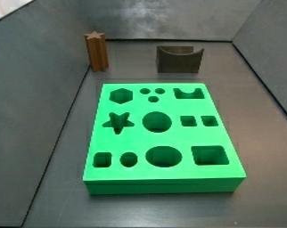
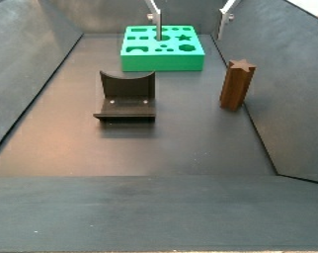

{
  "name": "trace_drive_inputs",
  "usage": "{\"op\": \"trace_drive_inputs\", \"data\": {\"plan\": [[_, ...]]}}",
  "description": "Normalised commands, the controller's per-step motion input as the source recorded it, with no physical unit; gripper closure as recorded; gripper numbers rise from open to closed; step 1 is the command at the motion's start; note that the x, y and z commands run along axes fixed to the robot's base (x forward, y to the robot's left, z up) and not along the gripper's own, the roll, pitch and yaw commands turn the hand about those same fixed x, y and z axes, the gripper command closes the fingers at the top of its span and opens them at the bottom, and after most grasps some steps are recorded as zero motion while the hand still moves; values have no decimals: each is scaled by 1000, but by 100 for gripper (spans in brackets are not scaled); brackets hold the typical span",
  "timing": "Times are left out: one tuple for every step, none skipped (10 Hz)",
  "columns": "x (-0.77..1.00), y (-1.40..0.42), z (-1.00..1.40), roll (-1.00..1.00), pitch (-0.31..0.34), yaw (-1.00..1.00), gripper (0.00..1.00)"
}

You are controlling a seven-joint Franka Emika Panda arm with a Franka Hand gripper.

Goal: Pick up the star object. Move up. Move to above the board. Insert the star object.
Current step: Pick up the star object.

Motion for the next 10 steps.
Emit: {"op": "trace_drive_inputs", "data": {"plan": [[-534,-11,-217,123,0,-334,0],[-851,-146,-443,1,-29,-274,0],[-846,-286,-340,10,-110,-46,0],[-651,-311,-349,0,-120,0,0],[-517,-349,-391,0,-129,0,0],[-483,-360,-383,0,-123,0,0],[-534,-283,-360,0,-133,0,0],[-20,0,-11,10,0,0,0],[0,0,-37,-26,-19,0,0],[-180,-3,-106,-3,-70,0,0]]}}
